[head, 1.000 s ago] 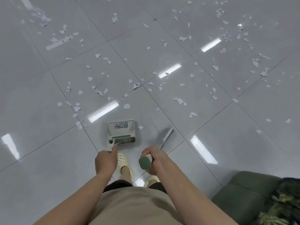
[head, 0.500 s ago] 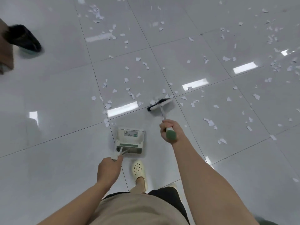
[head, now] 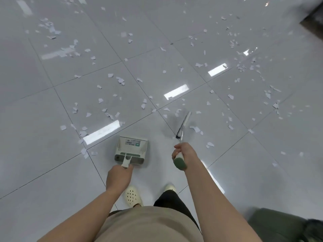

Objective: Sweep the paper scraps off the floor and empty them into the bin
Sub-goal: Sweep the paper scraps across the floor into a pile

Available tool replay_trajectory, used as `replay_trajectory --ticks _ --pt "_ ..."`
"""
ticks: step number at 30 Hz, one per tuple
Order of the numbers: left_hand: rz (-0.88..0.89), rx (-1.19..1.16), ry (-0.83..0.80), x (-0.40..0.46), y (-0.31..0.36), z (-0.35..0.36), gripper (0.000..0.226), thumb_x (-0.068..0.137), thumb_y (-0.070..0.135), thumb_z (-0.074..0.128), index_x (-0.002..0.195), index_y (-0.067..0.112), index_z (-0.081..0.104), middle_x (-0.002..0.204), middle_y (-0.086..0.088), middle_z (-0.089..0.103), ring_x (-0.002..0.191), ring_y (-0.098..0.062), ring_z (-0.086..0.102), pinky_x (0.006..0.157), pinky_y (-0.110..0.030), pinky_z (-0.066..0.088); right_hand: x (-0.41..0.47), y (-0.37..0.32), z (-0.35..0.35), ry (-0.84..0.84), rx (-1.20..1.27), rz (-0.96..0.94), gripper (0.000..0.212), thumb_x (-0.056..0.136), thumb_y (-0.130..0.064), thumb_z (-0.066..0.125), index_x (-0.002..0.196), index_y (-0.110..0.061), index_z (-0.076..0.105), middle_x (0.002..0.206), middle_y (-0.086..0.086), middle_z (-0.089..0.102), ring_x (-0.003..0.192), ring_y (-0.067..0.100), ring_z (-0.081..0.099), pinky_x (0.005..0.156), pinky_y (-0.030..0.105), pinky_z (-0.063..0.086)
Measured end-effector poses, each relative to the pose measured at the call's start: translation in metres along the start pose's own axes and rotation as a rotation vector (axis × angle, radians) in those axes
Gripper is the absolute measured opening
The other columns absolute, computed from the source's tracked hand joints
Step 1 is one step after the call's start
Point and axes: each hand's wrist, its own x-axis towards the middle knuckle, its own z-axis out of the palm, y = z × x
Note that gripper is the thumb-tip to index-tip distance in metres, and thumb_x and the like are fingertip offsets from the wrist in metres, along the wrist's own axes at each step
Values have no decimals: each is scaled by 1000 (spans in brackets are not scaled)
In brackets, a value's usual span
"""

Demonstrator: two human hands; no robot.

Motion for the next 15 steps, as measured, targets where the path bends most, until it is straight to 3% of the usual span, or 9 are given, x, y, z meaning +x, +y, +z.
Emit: replay_trajectory --ticks 2,4,6,8,11,15 --pt "28 -7 -32 2 20 13 41 96 33 61 63 9 61 61 -3 61 62 -23 57 55 -28 37 -2 -9 -28 62 51 9 14 87 -2 50 82 -14 43 53 -2 39 30 8 37 37 14 36" --pt "56 7 -60 4 37 26 38 96 33 60 67 9 63 65 -4 63 65 -23 58 55 -28 37 -3 -23 -54 130 48 33 19 87 -4 52 77 -16 41 45 -4 39 31 9 40 50 16 39" --pt "73 44 -81 4 52 41 39 97 34 59 66 9 61 65 -4 62 64 -23 58 55 -28 37 -2 -37 -78 227 -19 40 20 88 -5 53 73 -15 43 53 -1 43 41 13 45 58 19 41" --pt "79 78 -101 6 64 58 43 98 34 59 62 9 55 60 -3 58 59 -22 53 55 -29 35 7 -49 -102 287 -97 30 13 87 -3 53 77 -10 50 71 4 46 54 19 46 51 24 42" --pt "73 117 -110 9 86 81 46 98 36 58 61 10 52 59 -3 55 57 -23 50 55 -31 33 28 -72 -130 262 -114 47 19 85 1 51 72 -10 43 75 4 37 56 19 38 36 17 35" --pt "46 129 -52 11 115 107 43 96 43 59 69 10 62 69 -7 65 66 -28 60 58 -32 40 52 -106 -135 233 -181 172 11 82 2 56 85 -7 50 85 8 48 64 21 50 40 19 44"
